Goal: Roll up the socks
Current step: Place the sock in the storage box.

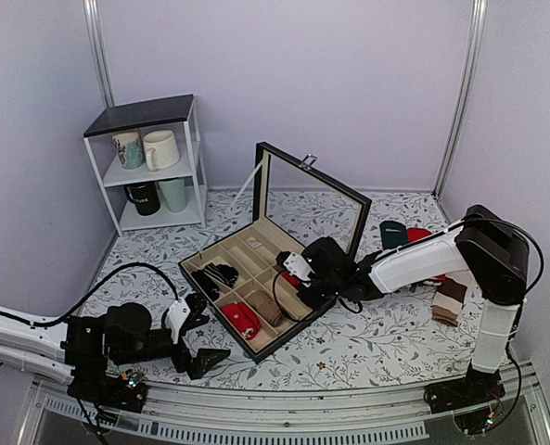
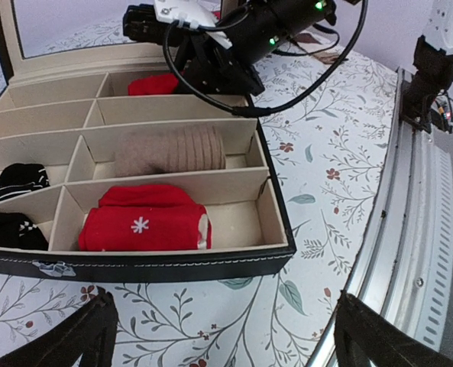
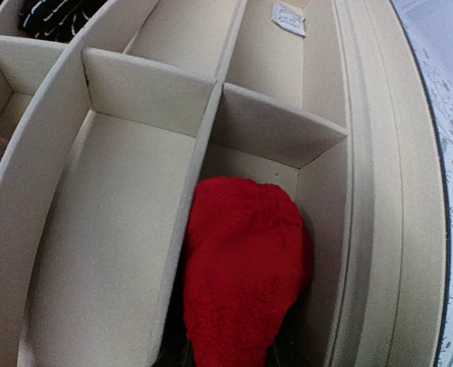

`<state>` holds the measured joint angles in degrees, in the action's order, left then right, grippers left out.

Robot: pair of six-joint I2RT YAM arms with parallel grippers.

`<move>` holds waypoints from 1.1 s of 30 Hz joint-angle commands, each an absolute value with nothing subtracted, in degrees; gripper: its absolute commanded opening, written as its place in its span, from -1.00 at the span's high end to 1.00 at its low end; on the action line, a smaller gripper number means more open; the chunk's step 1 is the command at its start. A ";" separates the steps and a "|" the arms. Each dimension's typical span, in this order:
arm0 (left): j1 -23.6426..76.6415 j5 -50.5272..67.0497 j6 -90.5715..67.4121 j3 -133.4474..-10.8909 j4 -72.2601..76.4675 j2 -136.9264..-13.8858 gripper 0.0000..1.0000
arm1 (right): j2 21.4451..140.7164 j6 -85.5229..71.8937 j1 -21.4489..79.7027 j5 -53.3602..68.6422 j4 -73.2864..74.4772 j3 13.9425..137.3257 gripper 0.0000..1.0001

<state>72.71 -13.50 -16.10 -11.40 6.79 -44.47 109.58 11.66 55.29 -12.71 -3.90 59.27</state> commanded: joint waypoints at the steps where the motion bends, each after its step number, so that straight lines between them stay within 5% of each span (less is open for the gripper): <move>1: 71.98 -13.14 -15.64 -10.62 8.09 -43.94 -0.99 | 115.03 8.50 54.18 0.25 8.80 60.45 0.93; 33: 71.92 -13.79 -15.73 -10.45 8.09 -43.21 -0.99 | 111.54 -2.29 50.02 3.77 21.74 76.77 0.20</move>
<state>72.71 -13.56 -16.10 -11.27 6.81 -43.77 111.90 -0.93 50.11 2.04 19.55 74.35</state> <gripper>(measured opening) 0.995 0.391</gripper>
